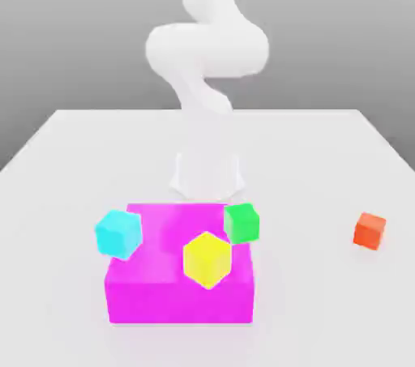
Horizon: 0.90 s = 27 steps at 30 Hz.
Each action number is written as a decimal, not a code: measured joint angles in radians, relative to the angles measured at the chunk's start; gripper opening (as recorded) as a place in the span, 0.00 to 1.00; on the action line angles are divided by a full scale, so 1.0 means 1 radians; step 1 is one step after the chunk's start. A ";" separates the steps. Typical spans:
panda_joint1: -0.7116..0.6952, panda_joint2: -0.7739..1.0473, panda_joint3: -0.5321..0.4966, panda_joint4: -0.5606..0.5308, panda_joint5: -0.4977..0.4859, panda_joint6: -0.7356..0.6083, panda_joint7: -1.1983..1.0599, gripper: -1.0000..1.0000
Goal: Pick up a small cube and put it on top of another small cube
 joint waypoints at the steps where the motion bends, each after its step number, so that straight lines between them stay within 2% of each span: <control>1: 0.028 0.028 0.005 -0.015 -0.006 0.017 -0.045 0.50; 17: 0.412 0.435 0.074 -0.230 -0.055 0.266 -0.731 0.50; 27: 0.624 0.685 0.166 -0.364 -0.046 0.421 -1.186 0.50</control>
